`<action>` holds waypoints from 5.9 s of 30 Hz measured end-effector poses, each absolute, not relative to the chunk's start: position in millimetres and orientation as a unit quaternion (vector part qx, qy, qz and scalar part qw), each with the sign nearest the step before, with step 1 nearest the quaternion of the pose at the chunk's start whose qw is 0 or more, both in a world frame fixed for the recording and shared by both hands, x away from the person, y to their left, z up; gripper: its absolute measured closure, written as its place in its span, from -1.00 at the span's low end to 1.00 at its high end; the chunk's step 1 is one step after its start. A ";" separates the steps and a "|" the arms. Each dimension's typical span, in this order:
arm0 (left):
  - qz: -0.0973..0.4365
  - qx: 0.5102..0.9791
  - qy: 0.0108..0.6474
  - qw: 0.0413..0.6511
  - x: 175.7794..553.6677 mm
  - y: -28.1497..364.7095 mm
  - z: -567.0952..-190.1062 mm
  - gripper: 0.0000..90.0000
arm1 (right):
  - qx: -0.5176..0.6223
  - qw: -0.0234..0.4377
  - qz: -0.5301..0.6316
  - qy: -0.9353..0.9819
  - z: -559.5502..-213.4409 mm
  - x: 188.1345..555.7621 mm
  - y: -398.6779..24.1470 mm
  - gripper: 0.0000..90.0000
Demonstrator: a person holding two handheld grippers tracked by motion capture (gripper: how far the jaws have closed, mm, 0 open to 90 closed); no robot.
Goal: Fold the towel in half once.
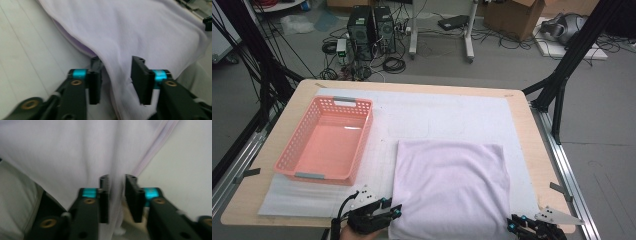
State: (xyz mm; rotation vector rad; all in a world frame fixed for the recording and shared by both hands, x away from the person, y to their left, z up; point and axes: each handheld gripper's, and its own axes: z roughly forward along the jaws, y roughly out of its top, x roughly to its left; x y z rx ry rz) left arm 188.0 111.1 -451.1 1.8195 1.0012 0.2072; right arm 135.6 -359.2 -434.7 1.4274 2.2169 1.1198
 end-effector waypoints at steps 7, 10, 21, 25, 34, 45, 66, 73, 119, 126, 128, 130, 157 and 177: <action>0.138 0.741 0.392 0.527 211.4 113.9 -445.2 0.01 | 0.489 0.185 0.419 0.742 -427.8 149.7 -365.9 0.37; 0.135 0.733 0.404 0.531 224.0 115.5 -441.7 -0.05 | 0.486 0.195 0.426 0.738 -426.5 159.1 -369.1 0.38; 0.120 0.726 0.407 0.540 274.1 108.6 -440.7 -0.12 | 0.497 0.197 0.423 0.732 -430.4 204.9 -385.9 0.33; 0.130 0.724 0.405 0.542 290.5 105.0 -439.5 -0.12 | 0.496 0.191 0.425 0.733 -431.4 224.6 -390.8 0.33; 0.117 0.715 0.414 0.551 324.3 98.7 -437.9 -0.19 | 0.489 0.174 0.425 0.742 -432.3 267.7 -391.9 0.38; 0.152 0.729 0.468 0.475 370.6 91.7 -445.8 -0.24 | 0.489 0.173 0.401 0.755 -434.5 329.5 -383.4 0.05; 0.196 0.730 0.449 0.476 397.3 86.1 -418.7 0.88 | 0.447 0.218 0.406 0.767 -411.0 372.5 -371.1 0.92; 0.226 0.698 0.447 0.512 432.0 88.8 -393.3 0.88 | 0.428 0.295 0.415 0.747 -387.6 401.0 -360.5 0.92; 0.158 0.714 0.412 0.543 315.0 91.9 -431.3 -0.12 | 0.491 0.212 0.407 0.741 -419.9 287.7 -381.3 0.29; 0.151 0.727 0.421 0.522 278.6 105.3 -444.4 -0.10 | 0.495 0.205 0.411 0.738 -428.1 242.9 -384.1 0.29; 0.153 0.729 0.422 0.516 268.5 109.0 -445.3 -0.09 | 0.494 0.204 0.411 0.739 -428.2 232.2 -384.1 0.30; 0.151 0.728 0.427 0.516 258.8 112.7 -445.9 -0.07 | 0.492 0.201 0.412 0.740 -428.9 222.0 -383.8 0.32; 0.122 0.776 0.420 0.454 224.2 101.0 -450.3 0.83 | 0.489 0.191 0.365 0.769 -444.4 198.0 -355.4 0.91; 0.131 0.762 0.412 0.482 219.6 101.7 -439.7 0.94 | 0.495 0.182 0.396 0.751 -438.4 191.9 -362.5 0.91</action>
